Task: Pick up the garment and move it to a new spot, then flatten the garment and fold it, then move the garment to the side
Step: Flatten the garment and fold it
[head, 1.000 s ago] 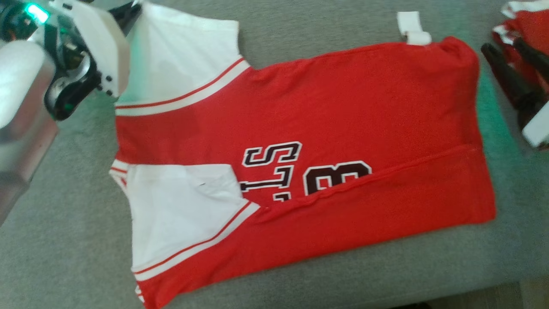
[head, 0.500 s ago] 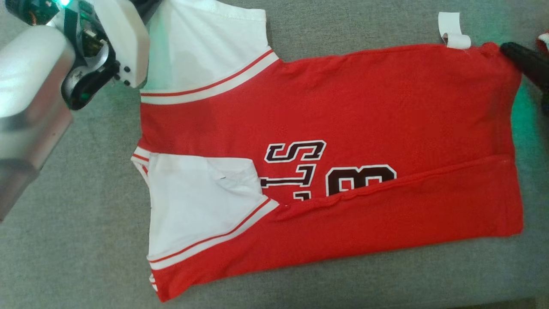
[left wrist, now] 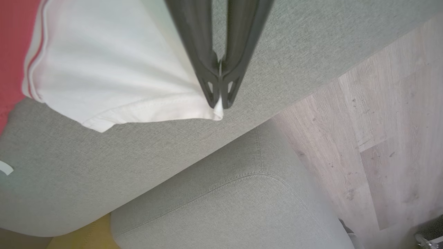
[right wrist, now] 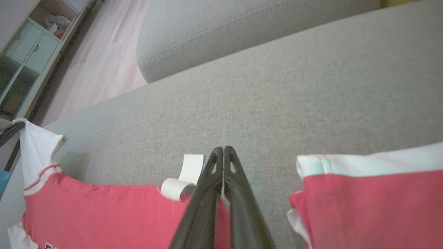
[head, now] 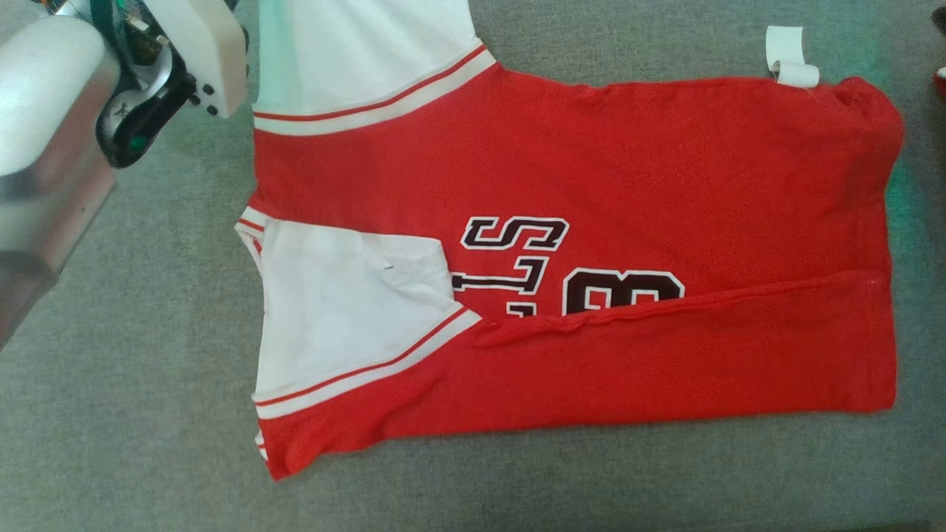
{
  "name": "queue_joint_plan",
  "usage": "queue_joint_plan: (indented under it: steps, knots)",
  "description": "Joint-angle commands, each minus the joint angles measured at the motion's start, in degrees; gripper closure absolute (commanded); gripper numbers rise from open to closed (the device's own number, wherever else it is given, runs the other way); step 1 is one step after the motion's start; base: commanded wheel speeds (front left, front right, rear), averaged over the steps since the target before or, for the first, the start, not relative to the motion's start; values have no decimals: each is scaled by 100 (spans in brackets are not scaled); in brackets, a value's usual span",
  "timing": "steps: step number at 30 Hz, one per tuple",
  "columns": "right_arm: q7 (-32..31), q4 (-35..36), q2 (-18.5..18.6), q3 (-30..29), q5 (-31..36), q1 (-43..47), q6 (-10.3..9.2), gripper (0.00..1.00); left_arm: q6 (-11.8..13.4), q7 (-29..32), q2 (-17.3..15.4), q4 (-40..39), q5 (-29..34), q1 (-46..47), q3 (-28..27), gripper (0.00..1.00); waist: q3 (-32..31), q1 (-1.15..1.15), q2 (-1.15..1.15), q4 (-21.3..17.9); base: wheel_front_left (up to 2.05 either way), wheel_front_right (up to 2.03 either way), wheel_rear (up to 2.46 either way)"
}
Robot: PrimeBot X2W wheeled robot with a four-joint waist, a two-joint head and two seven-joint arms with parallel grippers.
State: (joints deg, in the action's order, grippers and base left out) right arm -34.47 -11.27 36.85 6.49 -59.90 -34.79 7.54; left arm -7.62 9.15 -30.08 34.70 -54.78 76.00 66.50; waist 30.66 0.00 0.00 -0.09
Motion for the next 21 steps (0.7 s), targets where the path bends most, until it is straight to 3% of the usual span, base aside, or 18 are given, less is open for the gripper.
queue_joint_plan:
  steps: [1,3,5,6,14,15,16,21]
  knots:
    - [-33,131,147,13,-83,66,-5,100,13,-33,-227,-23,-18,316,-205,100,-32,0,0,10,0,0,0]
    - [-197,107,182,120,-139,130,-5,100,13,-40,-232,-9,-82,327,-100,100,-50,0,0,25,0,0,0]
    - [-324,64,186,147,-224,152,-5,2,13,-31,-221,-4,-155,349,-7,100,-40,0,0,54,0,0,0]
    - [-410,64,195,175,-265,156,-5,0,13,-29,-215,0,-189,365,33,100,-30,0,0,65,0,0,0]
    - [-1008,193,389,405,-364,226,-5,0,13,-85,-164,70,-380,459,324,100,3,0,0,149,0,0,0]
    - [-1060,214,418,424,-358,241,-5,37,13,-88,-154,83,-405,459,352,100,-3,0,0,158,0,0,0]
    - [-1084,235,438,424,-358,255,-5,100,13,-94,-146,95,-429,461,378,100,-8,0,0,166,0,0,0]
    - [-951,322,451,261,-383,243,-5,100,13,-172,-125,136,-493,489,483,100,-24,0,0,209,0,0,0]
